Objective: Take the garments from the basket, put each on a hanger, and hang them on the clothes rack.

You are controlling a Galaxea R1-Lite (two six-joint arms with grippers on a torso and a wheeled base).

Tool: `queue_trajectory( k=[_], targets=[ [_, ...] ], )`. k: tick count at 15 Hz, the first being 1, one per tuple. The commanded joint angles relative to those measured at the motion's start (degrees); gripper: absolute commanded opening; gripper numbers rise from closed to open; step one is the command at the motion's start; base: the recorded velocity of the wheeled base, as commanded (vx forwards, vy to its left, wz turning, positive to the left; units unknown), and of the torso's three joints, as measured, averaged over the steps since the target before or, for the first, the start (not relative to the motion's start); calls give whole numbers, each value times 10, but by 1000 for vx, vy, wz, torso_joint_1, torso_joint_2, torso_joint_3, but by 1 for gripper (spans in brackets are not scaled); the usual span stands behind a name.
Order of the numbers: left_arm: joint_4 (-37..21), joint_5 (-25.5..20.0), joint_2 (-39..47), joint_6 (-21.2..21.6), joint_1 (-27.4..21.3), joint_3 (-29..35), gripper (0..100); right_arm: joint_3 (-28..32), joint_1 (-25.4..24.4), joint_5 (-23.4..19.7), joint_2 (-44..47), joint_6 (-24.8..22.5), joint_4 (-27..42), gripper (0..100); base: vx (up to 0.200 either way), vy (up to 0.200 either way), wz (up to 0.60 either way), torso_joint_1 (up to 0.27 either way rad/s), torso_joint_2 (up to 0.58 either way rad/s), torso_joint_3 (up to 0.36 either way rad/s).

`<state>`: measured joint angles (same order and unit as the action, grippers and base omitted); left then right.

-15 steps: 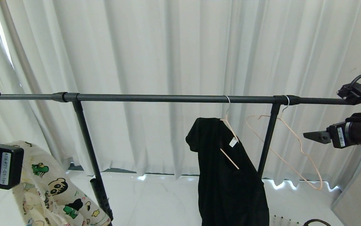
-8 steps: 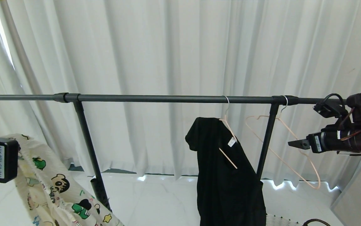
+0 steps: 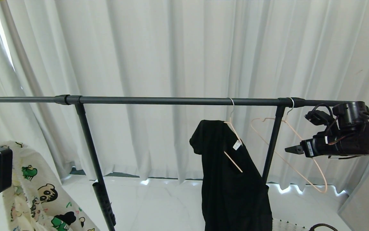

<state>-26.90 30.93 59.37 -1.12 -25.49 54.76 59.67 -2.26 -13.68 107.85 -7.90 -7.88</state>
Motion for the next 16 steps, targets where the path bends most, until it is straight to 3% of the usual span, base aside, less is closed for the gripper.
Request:
queue_trajectory(
  k=[1, 13, 16],
  targets=[
    [0, 0, 0, 0, 0, -4, 0, 4, -1, 0, 10, 0, 0, 0, 0, 0, 0, 0, 0, 0],
    [0, -1, -16, -1, 0, -19, 0, 0, -8, 1, -39, 16, -14, 0, 0, 0, 0, 0, 0, 0],
    [0, -1, -29, 0, 0, -20, 0, -26, -6, 1, -76, 23, -33, 0, 0, 0, 0, 0, 0, 0]
  ],
)
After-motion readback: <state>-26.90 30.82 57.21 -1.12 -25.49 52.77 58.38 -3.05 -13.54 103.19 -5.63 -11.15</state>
